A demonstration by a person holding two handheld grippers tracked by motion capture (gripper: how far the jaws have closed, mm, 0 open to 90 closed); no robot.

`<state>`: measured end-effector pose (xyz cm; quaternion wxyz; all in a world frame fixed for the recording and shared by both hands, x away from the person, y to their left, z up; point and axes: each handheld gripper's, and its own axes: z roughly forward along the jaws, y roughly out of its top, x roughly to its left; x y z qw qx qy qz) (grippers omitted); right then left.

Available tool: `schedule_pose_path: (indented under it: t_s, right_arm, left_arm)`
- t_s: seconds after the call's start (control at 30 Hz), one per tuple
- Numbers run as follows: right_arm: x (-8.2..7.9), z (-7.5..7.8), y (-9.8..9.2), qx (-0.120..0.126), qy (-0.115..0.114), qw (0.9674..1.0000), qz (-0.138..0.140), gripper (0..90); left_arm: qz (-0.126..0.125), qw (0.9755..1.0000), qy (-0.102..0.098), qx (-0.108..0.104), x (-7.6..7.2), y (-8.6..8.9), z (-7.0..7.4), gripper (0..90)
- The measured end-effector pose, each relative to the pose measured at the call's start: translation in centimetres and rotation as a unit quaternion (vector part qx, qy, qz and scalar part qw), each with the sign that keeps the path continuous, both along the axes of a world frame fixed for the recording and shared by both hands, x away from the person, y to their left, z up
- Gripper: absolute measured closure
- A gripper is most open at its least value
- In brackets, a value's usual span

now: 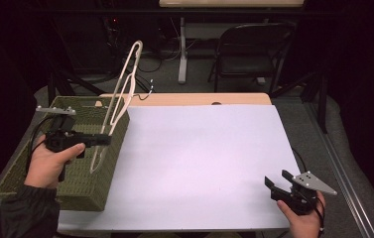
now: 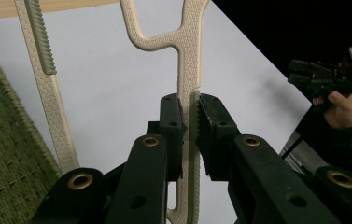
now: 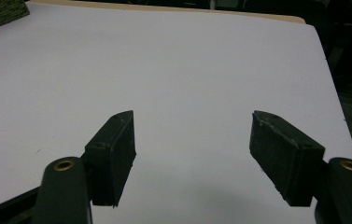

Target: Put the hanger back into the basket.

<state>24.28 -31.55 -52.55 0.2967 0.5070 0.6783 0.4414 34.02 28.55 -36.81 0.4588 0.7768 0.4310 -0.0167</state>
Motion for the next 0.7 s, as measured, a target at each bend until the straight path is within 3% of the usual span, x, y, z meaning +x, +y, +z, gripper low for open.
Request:
schedule_pose_path:
  t_s: [0.13,0.27,0.33,0.4,0.53,0.67,0.7]
  right_arm:
    - [0.0,0.0,0.1,0.003,0.002,1.0000,0.000,31.0]
    - [0.1,0.0,0.2,0.002,0.000,1.0000,0.002,31.0]
    - [0.1,0.0,0.2,0.001,0.000,1.0000,0.003,31.0]
    - [0.1,-0.1,0.2,0.002,0.001,1.0000,0.003,31.0]
    - [0.1,-0.1,0.2,0.002,0.001,1.0000,0.003,31.0]
    - [0.1,-0.1,0.2,0.003,0.001,1.0000,0.002,31.1]
    - [0.1,-0.1,0.2,0.003,0.002,1.0000,0.002,31.0]
  left_arm:
    - [0.016,0.9998,0.005,-0.014,-0.3,1.0,-0.8,80.3]
    - [0.037,0.9982,0.010,-0.045,-0.5,2.2,-1.8,80.3]
    - [0.041,0.9979,0.013,-0.048,-0.5,2.5,-2.0,80.3]
    - [0.056,0.9960,0.018,-0.067,-0.6,3.2,-2.5,80.3]
    - [0.072,0.9942,0.019,-0.078,-0.7,3.8,-2.9,80.3]
    - [0.094,0.9907,0.017,-0.098,-1.2,4.6,-3.7,80.3]
    - [0.104,0.9888,0.017,-0.106,-1.4,5.0,-4.1,80.3]
